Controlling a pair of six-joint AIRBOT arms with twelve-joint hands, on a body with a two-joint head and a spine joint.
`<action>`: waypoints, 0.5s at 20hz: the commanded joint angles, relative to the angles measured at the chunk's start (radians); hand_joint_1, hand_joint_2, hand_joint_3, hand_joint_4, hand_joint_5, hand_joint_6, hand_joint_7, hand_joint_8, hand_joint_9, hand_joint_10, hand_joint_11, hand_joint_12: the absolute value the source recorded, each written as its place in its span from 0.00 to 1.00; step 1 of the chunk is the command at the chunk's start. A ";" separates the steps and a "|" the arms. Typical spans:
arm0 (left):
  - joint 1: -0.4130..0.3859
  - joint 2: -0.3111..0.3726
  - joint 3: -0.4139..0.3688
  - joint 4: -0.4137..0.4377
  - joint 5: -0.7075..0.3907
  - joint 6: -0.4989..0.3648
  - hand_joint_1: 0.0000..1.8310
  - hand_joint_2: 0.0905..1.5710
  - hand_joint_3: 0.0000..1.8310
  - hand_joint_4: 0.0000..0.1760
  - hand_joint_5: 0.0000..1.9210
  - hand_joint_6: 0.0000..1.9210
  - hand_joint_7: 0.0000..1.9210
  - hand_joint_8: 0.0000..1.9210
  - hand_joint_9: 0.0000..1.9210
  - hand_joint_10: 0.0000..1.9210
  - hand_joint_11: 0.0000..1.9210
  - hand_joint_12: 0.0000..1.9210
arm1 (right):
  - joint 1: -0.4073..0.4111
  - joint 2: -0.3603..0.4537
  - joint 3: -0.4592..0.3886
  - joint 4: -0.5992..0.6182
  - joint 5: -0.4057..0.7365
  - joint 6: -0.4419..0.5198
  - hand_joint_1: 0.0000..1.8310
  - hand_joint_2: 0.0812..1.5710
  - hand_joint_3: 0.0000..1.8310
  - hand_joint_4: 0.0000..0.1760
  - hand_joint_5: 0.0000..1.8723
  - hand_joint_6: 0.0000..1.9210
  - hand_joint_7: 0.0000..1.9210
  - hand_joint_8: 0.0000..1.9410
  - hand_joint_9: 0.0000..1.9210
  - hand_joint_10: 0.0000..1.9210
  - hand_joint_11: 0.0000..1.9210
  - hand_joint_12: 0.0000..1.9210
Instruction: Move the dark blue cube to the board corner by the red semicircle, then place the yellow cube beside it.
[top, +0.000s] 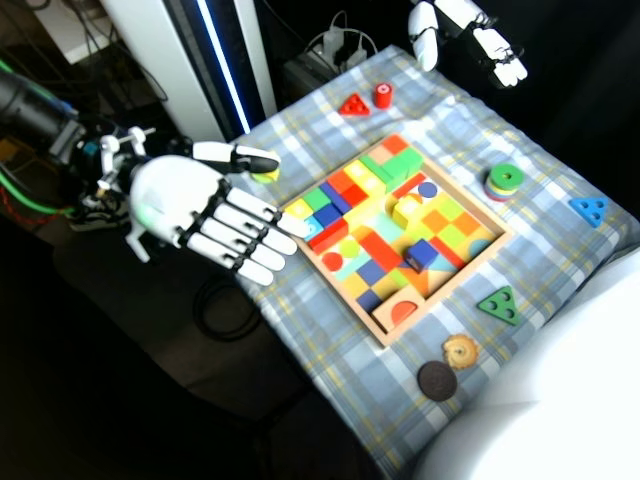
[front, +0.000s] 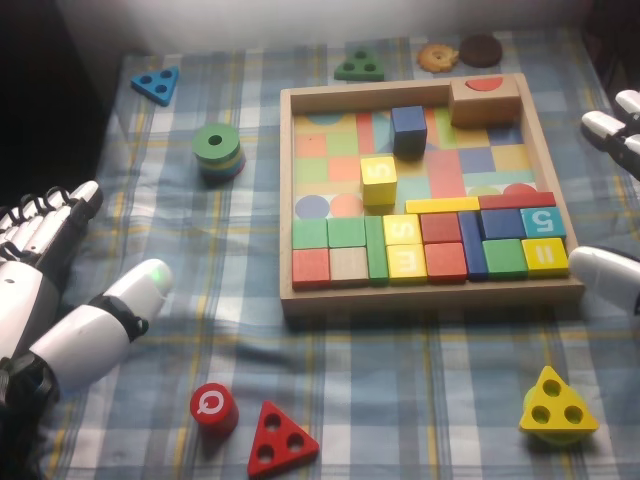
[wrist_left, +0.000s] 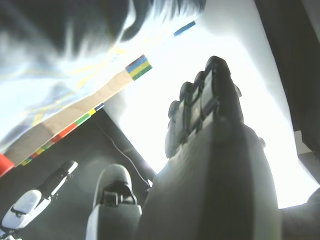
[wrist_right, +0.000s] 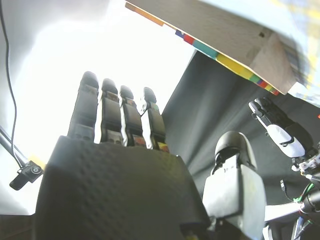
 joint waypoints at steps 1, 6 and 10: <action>-0.005 0.002 0.003 0.045 -0.110 -0.005 0.00 0.70 0.02 0.24 0.06 0.00 0.04 0.00 0.00 0.00 0.00 0.00 | 0.010 0.000 0.007 -0.020 0.119 0.007 0.00 0.65 0.01 0.37 0.09 0.00 0.02 0.00 0.00 0.00 0.00 0.00; -0.005 0.003 0.002 0.045 -0.107 -0.005 0.00 0.70 0.01 0.19 0.07 0.00 0.05 0.00 0.01 0.00 0.00 0.00 | 0.055 0.000 0.030 -0.073 0.070 0.033 0.00 0.66 0.01 0.47 0.09 0.00 0.05 0.01 0.01 0.00 0.00 0.00; -0.005 0.003 0.002 0.045 -0.103 -0.005 0.00 0.70 0.01 0.24 0.07 0.00 0.04 0.00 0.01 0.00 0.00 0.00 | 0.187 0.002 0.114 -0.197 -0.092 0.082 0.00 0.64 0.00 0.59 0.07 0.00 0.02 0.00 0.00 0.00 0.00 0.00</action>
